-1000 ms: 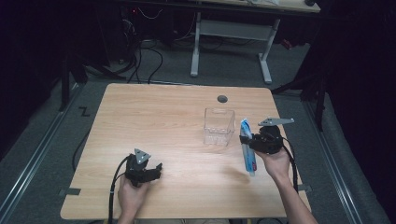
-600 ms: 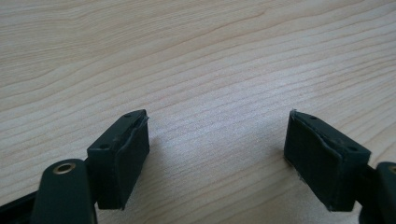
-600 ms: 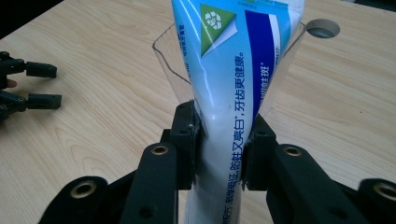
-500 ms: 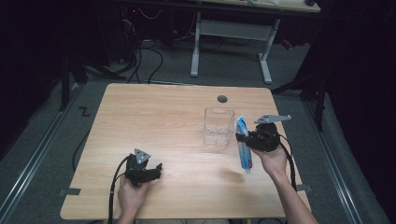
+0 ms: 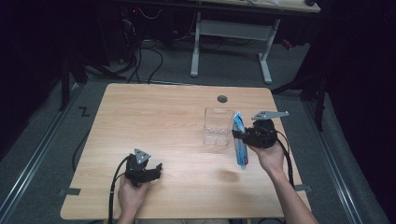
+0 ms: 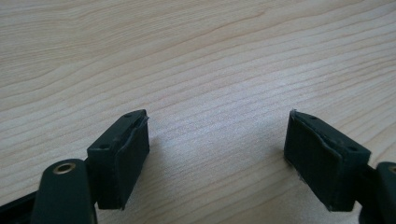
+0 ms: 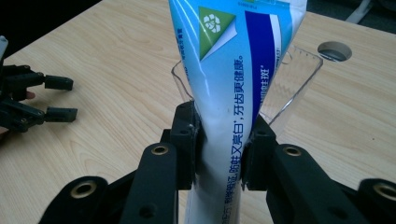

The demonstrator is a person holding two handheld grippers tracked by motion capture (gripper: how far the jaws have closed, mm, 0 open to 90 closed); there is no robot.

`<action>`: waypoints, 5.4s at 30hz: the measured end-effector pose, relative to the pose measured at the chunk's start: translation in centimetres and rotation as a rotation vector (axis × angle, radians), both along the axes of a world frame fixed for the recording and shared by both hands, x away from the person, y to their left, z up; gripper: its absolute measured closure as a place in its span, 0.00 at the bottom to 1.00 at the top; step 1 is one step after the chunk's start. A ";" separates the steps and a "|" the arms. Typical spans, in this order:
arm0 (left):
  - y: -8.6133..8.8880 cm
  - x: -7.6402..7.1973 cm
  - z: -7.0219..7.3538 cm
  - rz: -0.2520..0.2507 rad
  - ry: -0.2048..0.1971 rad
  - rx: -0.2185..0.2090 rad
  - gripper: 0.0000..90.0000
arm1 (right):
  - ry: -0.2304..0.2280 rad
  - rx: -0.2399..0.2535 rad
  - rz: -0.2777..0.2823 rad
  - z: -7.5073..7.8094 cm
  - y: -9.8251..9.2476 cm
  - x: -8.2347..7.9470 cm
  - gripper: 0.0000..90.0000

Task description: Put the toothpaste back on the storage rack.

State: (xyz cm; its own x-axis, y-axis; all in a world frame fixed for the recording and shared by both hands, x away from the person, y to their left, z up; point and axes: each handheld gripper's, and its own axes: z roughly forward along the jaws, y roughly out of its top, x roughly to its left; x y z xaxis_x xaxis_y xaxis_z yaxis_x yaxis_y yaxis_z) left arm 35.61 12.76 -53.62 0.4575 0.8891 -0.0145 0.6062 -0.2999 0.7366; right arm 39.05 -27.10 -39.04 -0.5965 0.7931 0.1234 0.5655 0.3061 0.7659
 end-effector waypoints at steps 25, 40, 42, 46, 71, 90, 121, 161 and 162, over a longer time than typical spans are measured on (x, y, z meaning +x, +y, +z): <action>0.0 0.0 0.0 0.000 0.000 0.000 0.25 | -0.030 0.013 0.040 1.8 1.9 1.4 0.79; 0.0 0.0 0.0 0.000 0.000 0.000 0.25 | -0.044 0.033 0.026 2.8 1.8 2.5 0.79; 0.0 0.0 0.0 0.000 0.000 0.000 0.25 | -0.045 0.035 0.024 2.9 1.8 2.5 0.79; 0.0 0.0 0.0 0.000 0.000 0.000 0.25 | -0.051 0.042 0.021 3.2 1.9 2.7 0.79; -0.1 0.0 0.0 -0.005 0.000 0.000 0.25 | -0.075 0.071 0.003 4.8 3.0 4.7 0.79; -0.1 0.0 0.0 -0.015 0.003 -0.001 0.25 | -0.114 0.069 -0.038 5.7 4.5 7.4 0.79; -0.1 -0.1 0.0 -0.014 0.002 0.001 0.25 | -0.071 0.033 -0.162 1.5 3.0 9.5 0.77; -0.1 -0.1 0.0 -0.014 0.002 -0.001 0.24 | 0.019 0.012 -0.155 -1.7 3.0 9.3 0.75; -0.1 -0.1 0.0 -0.014 0.001 -0.001 0.24 | 0.021 0.013 -0.156 -1.7 2.9 9.3 0.75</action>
